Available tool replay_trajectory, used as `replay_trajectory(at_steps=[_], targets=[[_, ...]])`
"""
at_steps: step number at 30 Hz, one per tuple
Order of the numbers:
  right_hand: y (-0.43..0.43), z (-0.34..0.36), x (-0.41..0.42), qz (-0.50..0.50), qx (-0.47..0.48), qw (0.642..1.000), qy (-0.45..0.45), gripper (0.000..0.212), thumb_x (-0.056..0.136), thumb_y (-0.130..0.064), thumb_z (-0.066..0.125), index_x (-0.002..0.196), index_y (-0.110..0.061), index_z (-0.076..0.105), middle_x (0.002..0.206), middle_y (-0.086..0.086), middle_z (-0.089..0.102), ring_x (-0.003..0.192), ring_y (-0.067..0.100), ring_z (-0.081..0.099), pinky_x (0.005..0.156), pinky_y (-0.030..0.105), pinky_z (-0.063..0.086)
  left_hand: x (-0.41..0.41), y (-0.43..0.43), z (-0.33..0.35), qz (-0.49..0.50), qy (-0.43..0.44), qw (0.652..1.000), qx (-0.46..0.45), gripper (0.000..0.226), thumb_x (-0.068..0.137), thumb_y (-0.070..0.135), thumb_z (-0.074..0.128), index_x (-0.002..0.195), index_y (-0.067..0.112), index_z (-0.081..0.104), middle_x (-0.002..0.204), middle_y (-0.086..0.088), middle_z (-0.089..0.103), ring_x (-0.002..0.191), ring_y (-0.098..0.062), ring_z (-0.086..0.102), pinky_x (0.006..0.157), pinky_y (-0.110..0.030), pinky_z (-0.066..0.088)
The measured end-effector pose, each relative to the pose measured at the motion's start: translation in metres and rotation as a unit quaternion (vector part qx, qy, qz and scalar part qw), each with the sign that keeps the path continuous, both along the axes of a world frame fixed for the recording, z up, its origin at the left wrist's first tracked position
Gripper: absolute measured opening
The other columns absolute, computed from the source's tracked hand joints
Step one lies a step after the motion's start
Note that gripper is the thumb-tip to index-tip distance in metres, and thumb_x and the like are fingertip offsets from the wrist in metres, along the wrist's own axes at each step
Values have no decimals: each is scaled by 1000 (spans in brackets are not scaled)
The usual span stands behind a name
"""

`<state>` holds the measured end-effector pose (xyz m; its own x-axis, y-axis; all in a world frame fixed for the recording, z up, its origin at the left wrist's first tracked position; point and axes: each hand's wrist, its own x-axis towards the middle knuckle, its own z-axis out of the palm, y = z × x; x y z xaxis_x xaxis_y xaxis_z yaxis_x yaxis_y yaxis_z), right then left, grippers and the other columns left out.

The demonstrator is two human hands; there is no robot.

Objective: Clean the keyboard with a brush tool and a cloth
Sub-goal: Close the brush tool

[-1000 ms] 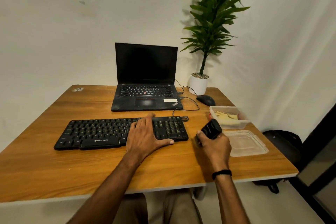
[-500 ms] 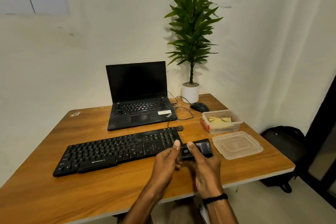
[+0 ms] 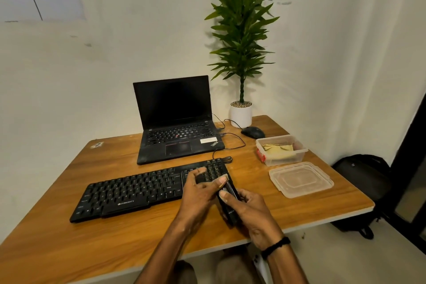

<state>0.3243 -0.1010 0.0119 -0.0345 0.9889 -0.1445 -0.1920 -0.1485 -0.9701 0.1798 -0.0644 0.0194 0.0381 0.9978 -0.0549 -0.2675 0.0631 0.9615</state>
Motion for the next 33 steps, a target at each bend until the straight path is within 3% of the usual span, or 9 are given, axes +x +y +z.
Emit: replay_trajectory(at_steps=[2, 4, 6, 9, 14, 18, 23, 28, 33], targets=[[1, 1, -3, -15, -6, 1000, 20, 35, 80, -35, 78, 102, -9, 73, 92, 18, 75, 74, 24, 67, 63, 32, 54, -2, 3, 2, 8, 16, 1000, 13, 61, 82, 22, 78, 133, 18, 44, 90, -11, 79, 82, -22, 76, 74, -34, 62], [4, 0, -4, -44, -14, 998, 42, 37, 81, -39, 76, 100, -8, 73, 93, 23, 73, 72, 26, 66, 61, 33, 54, -8, 7, -1, 26, 35, 999, 19, 56, 88, 29, 73, 136, 18, 46, 90, -11, 77, 79, -18, 71, 78, -35, 60], [7, -2, -6, -74, -13, 995, 66, 38, 82, -40, 75, 101, -7, 72, 92, 25, 72, 71, 26, 66, 61, 34, 55, -15, 11, -5, 52, 63, 996, 31, 57, 86, 38, 71, 135, 22, 48, 100, -13, 77, 89, -18, 71, 83, -36, 59], [13, -4, -8, -117, 17, 990, 71, 38, 81, -39, 76, 102, -7, 71, 88, 22, 74, 71, 25, 68, 65, 37, 57, -19, 11, -14, 103, 175, 976, 77, 56, 84, 52, 67, 133, 30, 51, 107, -3, 74, 104, -16, 70, 91, -41, 58], [24, -4, -14, -156, 61, 985, 44, 34, 80, -39, 76, 101, -12, 74, 86, 17, 75, 71, 26, 69, 66, 40, 58, -16, 11, -33, 141, 251, 948, 133, 32, 97, 37, 69, 126, 34, 55, 101, 6, 71, 94, -4, 68, 82, -30, 59], [29, -7, -16, -168, 67, 983, 34, 27, 83, -35, 75, 100, -13, 74, 84, 18, 74, 66, 24, 68, 53, 34, 59, -20, 14, -38, 159, 224, 954, 118, 32, 98, 34, 67, 127, 30, 54, 99, 3, 72, 86, 5, 68, 80, -31, 59], [31, -10, -14, -158, 70, 984, 46, 32, 85, -37, 73, 98, -8, 73, 79, 25, 71, 57, 24, 64, 44, 29, 53, -22, 18, -46, 157, 212, 959, 109, 29, 97, 34, 68, 124, 30, 58, 97, 2, 73, 85, 0, 70, 78, -32, 60], [34, -13, -15, -117, 59, 990, 56, 37, 89, -44, 65, 104, -10, 67, 85, 20, 73, 64, 24, 65, 45, 29, 50, -17, 17, -43, 98, 185, 970, 127, 19, 93, 40, 69, 110, 31, 71, 93, 4, 75, 87, -11, 71, 74, -25, 59], [36, -16, -17, -66, 58, 995, 40, 35, 91, -40, 66, 109, -10, 67, 91, 24, 72, 69, 28, 66, 51, 32, 53, -18, 16, -42, 59, 167, 970, 165, 33, 85, 41, 72, 110, 21, 80, 108, 2, 75, 103, -8, 70, 88, -25, 58]])
